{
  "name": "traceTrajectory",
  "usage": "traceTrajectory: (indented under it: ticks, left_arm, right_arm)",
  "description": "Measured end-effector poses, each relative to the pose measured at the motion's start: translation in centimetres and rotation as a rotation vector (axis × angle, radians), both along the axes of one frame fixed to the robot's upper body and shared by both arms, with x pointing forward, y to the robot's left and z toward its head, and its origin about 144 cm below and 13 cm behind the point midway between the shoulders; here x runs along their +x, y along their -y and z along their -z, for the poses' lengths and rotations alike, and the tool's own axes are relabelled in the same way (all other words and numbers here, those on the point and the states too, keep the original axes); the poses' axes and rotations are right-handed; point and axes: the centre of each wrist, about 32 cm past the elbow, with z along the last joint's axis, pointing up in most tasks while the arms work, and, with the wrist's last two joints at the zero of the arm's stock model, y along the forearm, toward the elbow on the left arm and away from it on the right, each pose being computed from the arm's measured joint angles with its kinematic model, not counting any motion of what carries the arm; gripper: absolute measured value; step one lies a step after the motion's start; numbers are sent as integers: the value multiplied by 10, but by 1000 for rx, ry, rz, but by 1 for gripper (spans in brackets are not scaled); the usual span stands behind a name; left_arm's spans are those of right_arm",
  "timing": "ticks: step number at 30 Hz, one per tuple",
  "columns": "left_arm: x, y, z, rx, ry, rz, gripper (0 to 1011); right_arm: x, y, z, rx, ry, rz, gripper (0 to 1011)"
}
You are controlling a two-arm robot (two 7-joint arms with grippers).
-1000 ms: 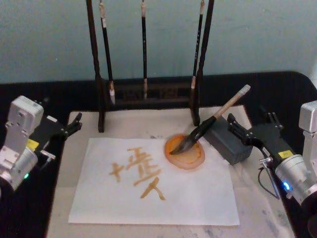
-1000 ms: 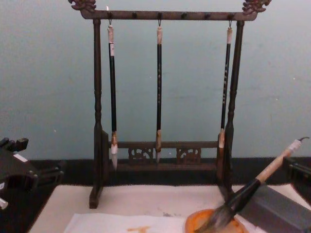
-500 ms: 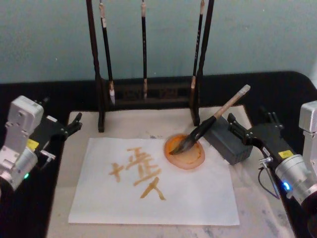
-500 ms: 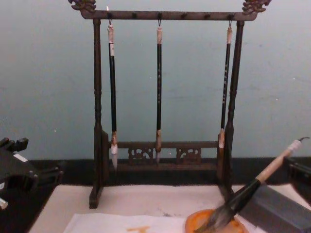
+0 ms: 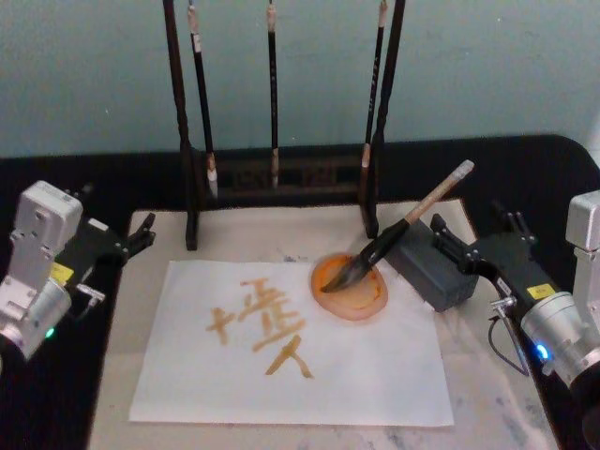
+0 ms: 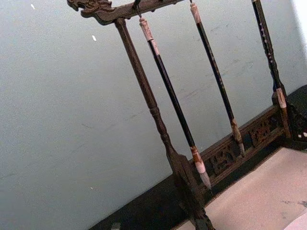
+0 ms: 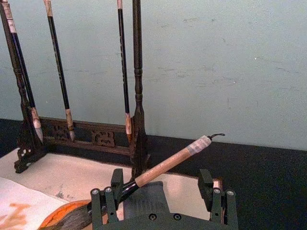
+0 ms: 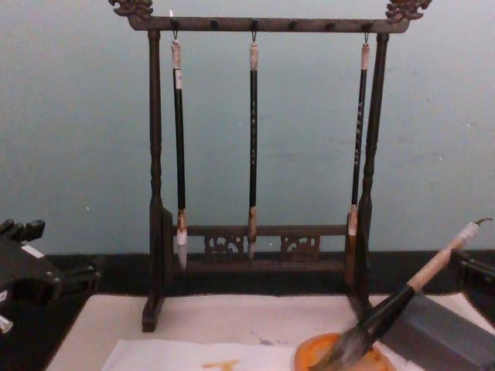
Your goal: Pick up the brush from the inkstone, write on the paper, then place the brush back to its original position.
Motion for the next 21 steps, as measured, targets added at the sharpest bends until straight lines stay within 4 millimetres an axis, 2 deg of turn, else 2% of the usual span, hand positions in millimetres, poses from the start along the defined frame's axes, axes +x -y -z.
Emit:
traceTrajectory:
  ticks: [21]
  left_arm:
    - [0, 0, 0, 0, 0, 0, 1010]
  right_arm:
    - [0, 0, 0, 0, 0, 0, 1000]
